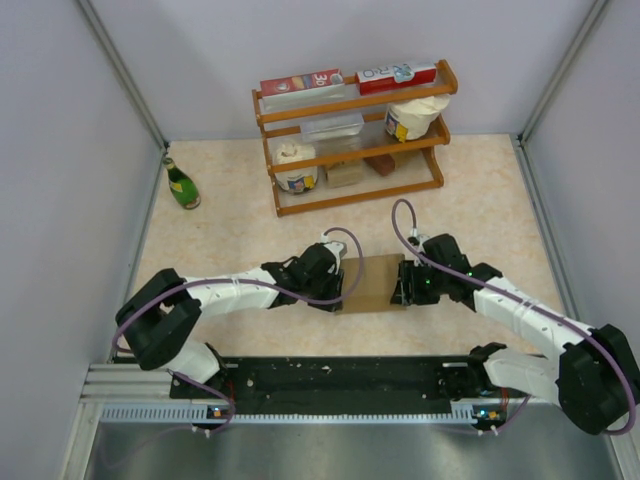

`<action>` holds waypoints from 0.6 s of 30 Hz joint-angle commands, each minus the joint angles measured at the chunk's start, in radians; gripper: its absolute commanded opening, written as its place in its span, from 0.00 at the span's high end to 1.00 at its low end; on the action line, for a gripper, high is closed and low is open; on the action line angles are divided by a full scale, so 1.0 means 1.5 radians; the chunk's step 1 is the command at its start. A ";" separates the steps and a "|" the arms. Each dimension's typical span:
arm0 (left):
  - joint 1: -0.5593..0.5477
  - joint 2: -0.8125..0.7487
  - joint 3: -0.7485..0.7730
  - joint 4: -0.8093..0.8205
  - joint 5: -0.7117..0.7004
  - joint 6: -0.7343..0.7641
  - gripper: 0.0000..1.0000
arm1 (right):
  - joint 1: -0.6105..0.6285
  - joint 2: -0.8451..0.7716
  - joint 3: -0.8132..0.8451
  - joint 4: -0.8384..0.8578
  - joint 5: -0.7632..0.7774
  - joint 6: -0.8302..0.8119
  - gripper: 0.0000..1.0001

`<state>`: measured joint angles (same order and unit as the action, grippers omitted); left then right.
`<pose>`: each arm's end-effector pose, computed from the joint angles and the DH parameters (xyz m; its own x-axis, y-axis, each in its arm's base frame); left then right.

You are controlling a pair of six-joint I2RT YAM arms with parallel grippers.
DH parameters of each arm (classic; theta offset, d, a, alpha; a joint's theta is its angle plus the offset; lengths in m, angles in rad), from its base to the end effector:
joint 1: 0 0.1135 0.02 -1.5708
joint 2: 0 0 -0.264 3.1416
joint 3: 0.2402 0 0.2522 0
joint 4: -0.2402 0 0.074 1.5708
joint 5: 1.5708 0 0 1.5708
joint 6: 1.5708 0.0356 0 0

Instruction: Fold the paper box

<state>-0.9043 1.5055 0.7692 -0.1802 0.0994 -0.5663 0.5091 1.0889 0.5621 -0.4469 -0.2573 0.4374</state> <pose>0.1772 -0.2310 0.1701 -0.8536 0.2217 -0.4713 0.4284 0.8137 -0.3930 0.1707 0.1056 0.1865 -0.9067 -0.0369 -0.4202 -0.2343 0.8725 0.4288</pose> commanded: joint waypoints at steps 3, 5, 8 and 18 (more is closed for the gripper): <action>0.001 -0.009 0.004 0.045 -0.012 0.014 0.67 | 0.000 -0.028 0.025 0.042 -0.016 -0.001 0.44; 0.002 -0.014 0.004 0.039 -0.016 0.017 0.67 | 0.000 -0.043 0.035 0.026 -0.001 -0.006 0.40; 0.003 -0.018 0.004 0.035 -0.020 0.021 0.67 | 0.000 -0.058 0.056 -0.003 0.025 -0.016 0.37; 0.005 -0.018 0.012 0.031 -0.020 0.023 0.67 | 0.000 -0.080 0.122 -0.044 0.096 -0.042 0.34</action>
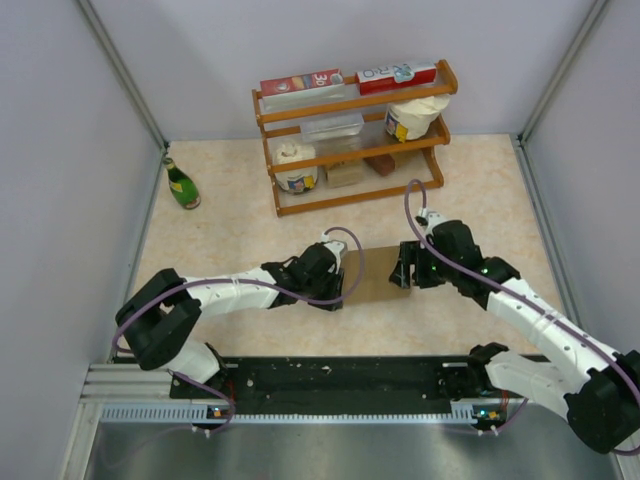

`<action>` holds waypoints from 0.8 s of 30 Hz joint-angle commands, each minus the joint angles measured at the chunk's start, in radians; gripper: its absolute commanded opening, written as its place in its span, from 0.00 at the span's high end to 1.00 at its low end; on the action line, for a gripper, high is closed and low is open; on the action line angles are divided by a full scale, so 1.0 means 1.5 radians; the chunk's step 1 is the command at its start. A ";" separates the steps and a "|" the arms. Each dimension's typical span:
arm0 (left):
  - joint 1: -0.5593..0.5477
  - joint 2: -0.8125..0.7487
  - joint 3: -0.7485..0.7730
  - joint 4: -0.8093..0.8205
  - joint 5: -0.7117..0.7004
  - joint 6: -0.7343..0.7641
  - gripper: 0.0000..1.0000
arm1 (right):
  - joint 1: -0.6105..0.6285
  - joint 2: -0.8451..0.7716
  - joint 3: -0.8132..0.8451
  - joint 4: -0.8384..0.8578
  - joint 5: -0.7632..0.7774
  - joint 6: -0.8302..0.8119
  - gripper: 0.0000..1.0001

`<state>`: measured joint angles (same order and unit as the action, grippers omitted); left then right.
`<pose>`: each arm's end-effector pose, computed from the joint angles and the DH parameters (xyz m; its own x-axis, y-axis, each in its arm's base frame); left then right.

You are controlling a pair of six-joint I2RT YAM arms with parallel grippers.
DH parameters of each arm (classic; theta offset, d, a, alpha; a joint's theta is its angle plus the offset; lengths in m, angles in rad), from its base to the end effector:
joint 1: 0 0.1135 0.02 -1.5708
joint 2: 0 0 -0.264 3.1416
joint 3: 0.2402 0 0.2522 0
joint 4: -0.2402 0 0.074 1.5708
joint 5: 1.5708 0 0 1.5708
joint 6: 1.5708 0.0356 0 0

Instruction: Fold the paper box

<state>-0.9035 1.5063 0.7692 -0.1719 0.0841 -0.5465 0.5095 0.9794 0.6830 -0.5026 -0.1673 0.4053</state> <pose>0.1783 -0.2312 0.1704 -0.8405 0.2300 -0.4906 0.4423 0.8142 -0.3760 0.1723 0.1031 0.2403 -0.8046 -0.0041 -0.5939 -0.2884 0.8768 0.3847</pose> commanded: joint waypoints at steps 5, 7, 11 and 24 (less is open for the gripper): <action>0.004 -0.025 0.012 0.018 -0.013 0.010 0.67 | 0.000 0.016 0.063 -0.014 0.044 -0.031 0.34; 0.004 -0.032 0.013 0.011 -0.014 0.011 0.66 | 0.000 0.023 0.068 -0.022 0.050 -0.030 0.32; 0.007 -0.056 0.014 0.003 -0.012 0.000 0.49 | -0.001 0.022 0.049 -0.025 0.053 -0.028 0.28; 0.104 -0.147 -0.037 0.080 0.043 -0.062 0.40 | -0.031 0.046 -0.032 0.093 0.109 0.062 0.30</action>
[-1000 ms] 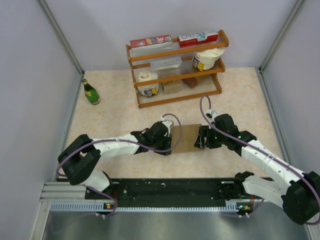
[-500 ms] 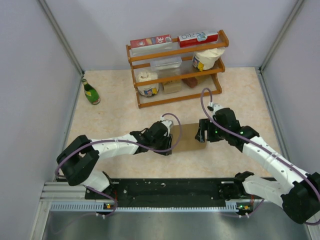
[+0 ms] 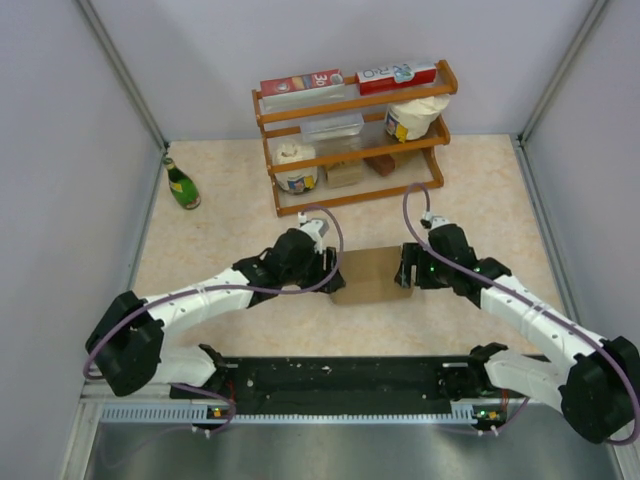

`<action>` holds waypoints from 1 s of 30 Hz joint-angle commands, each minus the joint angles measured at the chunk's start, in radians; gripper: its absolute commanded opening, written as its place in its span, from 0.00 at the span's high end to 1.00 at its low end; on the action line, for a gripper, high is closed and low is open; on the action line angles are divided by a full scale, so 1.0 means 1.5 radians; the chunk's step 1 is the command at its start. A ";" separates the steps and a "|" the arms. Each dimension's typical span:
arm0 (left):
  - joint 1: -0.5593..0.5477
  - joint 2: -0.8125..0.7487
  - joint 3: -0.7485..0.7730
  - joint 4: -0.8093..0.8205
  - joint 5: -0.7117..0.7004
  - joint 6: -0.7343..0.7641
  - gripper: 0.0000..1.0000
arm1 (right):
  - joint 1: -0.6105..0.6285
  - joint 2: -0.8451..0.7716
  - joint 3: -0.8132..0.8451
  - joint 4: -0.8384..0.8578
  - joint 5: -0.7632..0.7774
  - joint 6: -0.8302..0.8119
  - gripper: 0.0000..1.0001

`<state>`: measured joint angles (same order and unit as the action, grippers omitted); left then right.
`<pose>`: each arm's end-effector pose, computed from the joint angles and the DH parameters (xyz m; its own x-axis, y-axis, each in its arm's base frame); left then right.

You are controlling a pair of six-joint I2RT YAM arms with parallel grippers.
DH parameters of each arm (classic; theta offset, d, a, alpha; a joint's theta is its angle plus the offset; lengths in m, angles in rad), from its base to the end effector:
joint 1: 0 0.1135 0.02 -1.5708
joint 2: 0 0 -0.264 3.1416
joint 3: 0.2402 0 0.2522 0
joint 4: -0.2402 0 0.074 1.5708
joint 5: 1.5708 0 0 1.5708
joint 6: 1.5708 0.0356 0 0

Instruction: Fold the paper box

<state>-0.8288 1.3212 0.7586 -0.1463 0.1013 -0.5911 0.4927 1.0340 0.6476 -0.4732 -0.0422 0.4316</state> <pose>0.1846 -0.2067 0.2182 -0.8029 0.0553 -0.5936 0.4068 0.7787 -0.4777 0.1808 0.0988 0.2206 -0.8141 0.0373 -0.5795 -0.1721 0.9376 0.3021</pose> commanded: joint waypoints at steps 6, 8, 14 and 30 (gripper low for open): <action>0.131 -0.007 -0.025 0.062 0.017 -0.012 0.69 | -0.056 0.014 -0.004 0.096 0.111 0.081 0.51; 0.134 0.023 -0.003 0.043 0.003 0.011 0.83 | -0.073 0.040 0.008 0.083 0.129 0.088 0.67; 0.137 0.108 0.038 0.039 0.056 0.034 1.00 | -0.084 0.159 0.049 0.075 0.120 0.051 0.97; 0.136 0.195 0.057 0.091 0.129 0.063 1.00 | -0.083 0.183 0.006 0.179 -0.064 -0.023 0.96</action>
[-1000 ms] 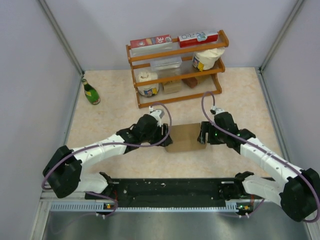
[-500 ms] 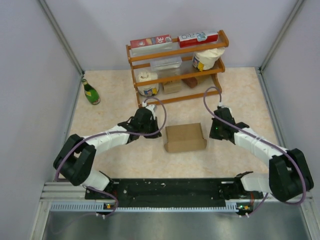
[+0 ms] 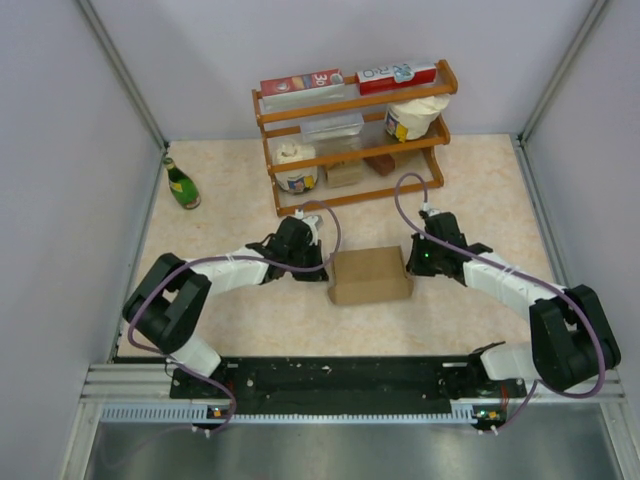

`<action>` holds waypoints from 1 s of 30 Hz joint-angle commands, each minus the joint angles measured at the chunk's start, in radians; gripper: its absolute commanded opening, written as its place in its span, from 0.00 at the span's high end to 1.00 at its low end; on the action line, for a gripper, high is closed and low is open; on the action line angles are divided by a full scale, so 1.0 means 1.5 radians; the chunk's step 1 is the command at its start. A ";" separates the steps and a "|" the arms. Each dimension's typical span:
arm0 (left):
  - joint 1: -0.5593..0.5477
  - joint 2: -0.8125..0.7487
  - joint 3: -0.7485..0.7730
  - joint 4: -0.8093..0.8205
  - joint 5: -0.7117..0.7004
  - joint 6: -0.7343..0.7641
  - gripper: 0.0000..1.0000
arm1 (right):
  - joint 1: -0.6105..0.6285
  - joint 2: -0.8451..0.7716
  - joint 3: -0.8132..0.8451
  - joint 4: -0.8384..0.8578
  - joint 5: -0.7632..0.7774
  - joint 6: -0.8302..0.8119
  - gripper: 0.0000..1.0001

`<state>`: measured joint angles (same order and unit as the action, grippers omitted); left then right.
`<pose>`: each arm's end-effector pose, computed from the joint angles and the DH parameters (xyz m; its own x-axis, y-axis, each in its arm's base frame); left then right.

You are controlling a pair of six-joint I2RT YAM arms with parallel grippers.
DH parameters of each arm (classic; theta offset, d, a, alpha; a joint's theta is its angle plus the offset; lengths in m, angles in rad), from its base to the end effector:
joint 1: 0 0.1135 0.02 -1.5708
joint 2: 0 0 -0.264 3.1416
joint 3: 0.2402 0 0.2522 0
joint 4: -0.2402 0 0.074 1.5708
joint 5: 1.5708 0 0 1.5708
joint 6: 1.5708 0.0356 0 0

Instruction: Fold the paper box

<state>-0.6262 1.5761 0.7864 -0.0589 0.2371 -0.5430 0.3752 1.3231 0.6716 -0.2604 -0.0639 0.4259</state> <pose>0.2449 -0.1874 0.1643 -0.8799 0.0166 -0.4749 0.2813 0.8236 -0.4925 0.2350 0.0950 0.1820 -0.8361 0.1138 -0.5367 -0.0622 0.9522 0.2989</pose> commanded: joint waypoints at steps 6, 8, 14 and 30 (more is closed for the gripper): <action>0.001 0.022 0.039 0.033 0.032 0.060 1.00 | -0.005 -0.020 -0.021 0.035 -0.118 -0.024 0.96; 0.002 0.009 0.032 0.033 0.018 0.064 1.00 | -0.005 -0.032 -0.026 0.030 -0.130 -0.025 0.95; 0.001 0.008 0.037 0.028 0.013 0.071 1.00 | -0.004 -0.068 -0.034 0.014 -0.178 -0.023 0.94; 0.025 -0.106 0.001 -0.057 -0.110 0.081 0.77 | -0.005 -0.231 -0.025 -0.142 0.003 0.011 0.54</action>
<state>-0.6037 1.5173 0.8146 -0.1375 0.1188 -0.4385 0.3702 1.0557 0.6151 -0.4305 -0.0811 0.4381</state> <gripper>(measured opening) 0.191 0.359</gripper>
